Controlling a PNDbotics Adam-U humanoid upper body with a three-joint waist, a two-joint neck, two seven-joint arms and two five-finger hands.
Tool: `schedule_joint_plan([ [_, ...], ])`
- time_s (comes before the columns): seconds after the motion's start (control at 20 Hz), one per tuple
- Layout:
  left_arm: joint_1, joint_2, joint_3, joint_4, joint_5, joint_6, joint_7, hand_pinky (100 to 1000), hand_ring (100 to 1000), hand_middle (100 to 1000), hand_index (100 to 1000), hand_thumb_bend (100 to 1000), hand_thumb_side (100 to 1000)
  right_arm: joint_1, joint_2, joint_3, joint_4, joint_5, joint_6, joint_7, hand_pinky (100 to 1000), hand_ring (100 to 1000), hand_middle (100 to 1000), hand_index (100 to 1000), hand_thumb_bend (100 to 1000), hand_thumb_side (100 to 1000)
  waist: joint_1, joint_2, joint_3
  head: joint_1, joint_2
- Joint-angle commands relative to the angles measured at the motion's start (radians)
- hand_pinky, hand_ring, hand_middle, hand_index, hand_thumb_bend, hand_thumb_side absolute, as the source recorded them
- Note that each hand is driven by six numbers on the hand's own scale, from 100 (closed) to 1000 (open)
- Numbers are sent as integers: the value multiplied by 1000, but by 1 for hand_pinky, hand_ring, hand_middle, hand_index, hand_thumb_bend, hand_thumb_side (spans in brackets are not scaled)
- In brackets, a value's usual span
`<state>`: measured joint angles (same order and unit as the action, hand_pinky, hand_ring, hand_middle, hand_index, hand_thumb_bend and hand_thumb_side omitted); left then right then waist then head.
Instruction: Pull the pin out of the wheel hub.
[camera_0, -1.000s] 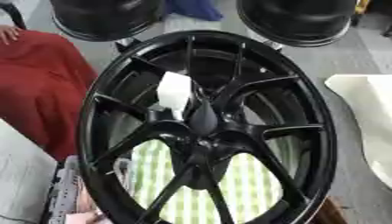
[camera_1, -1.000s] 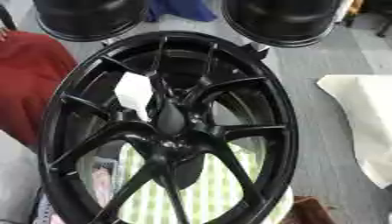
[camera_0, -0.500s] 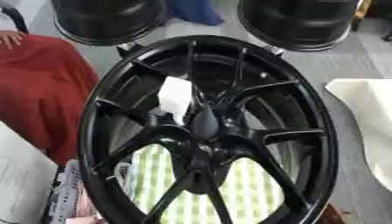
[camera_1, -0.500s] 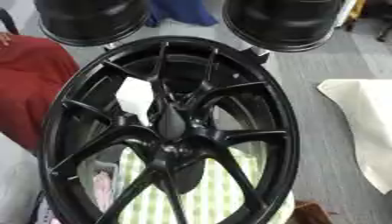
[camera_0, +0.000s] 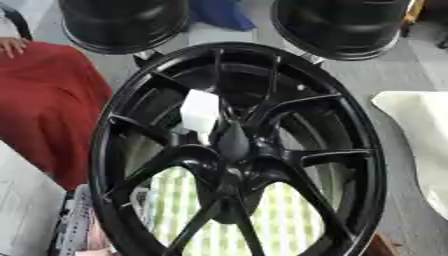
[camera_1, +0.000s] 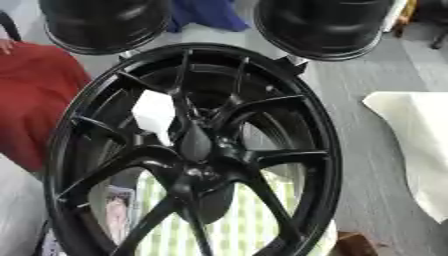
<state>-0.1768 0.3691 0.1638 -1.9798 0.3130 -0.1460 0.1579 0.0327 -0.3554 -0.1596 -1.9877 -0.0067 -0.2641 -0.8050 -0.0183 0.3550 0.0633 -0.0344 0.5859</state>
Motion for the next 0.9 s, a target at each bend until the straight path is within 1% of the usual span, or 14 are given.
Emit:
schedule_joint_plan([
  [0.05, -13, 87, 0, -20, 5, -26, 3, 968, 710, 716, 859, 100, 674, 6, -17, -6, -12, 8, 1, -3, 541, 618, 560, 569, 242, 308, 6, -21, 2, -10, -7],
  [0.2, -26, 191, -6, -20, 16, -67, 7, 956, 709, 714, 855, 100, 640, 15, -21, -7, -12, 17, 1, -7, 541, 618, 559, 569, 244, 307, 12, -25, 5, -15, 0],
  [0.35, -53, 314, -16, -20, 17, -115, 6, 945, 712, 717, 855, 100, 614, 24, -23, -5, -12, 23, 4, -9, 540, 618, 559, 569, 244, 308, 18, -30, 8, -21, 9],
  [0.55, -102, 483, -38, -20, 11, -151, -17, 930, 718, 725, 861, 100, 586, 35, -26, -5, -12, 30, 7, -12, 540, 617, 559, 568, 245, 308, 23, -38, 12, -26, 16],
  [0.7, -141, 574, -54, -20, 16, -152, -70, 925, 718, 725, 863, 100, 575, 41, -28, -3, -12, 33, 9, -14, 539, 617, 559, 568, 246, 308, 27, -42, 14, -30, 23],
  [0.75, -155, 602, -58, -20, 17, -148, -91, 920, 720, 726, 862, 100, 551, 43, -29, -2, -12, 34, 10, -14, 539, 617, 558, 568, 247, 308, 28, -44, 15, -31, 24],
  [0.9, -204, 685, -78, -20, 7, -131, -184, 910, 726, 734, 866, 100, 517, 52, -33, -2, -12, 39, 11, -14, 539, 617, 558, 568, 249, 307, 31, -50, 16, -38, 35],
])
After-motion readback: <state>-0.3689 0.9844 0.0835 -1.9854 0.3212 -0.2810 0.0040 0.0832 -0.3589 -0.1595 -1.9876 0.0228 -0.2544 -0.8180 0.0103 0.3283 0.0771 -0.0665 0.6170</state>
